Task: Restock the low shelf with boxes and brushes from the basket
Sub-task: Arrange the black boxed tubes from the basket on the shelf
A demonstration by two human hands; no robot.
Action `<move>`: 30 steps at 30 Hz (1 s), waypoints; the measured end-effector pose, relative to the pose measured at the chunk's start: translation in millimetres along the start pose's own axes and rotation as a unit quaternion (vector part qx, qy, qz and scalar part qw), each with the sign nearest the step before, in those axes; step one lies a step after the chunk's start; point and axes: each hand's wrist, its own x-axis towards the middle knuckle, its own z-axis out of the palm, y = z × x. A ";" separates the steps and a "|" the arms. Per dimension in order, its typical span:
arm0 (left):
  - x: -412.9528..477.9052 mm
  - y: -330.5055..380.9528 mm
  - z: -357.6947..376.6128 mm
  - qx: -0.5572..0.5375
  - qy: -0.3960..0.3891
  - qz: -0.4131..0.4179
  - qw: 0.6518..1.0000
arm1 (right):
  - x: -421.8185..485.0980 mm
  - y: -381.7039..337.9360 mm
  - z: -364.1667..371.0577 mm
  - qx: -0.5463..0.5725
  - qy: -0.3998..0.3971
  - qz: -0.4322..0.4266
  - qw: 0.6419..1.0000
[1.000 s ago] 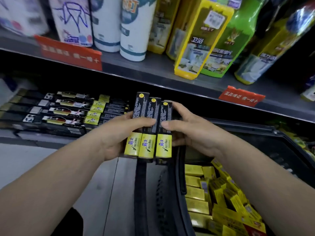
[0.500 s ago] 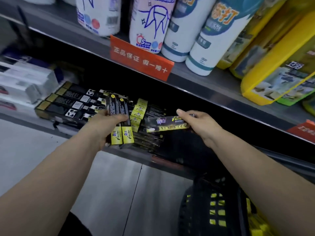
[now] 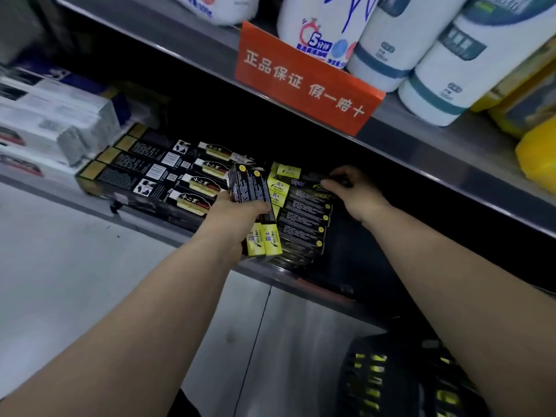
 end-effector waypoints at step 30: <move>-17.8 15.8 7.5 -0.067 -0.051 -0.045 0.995 | -43.9 -38.7 -36.0 -0.200 -0.096 -0.275 0.935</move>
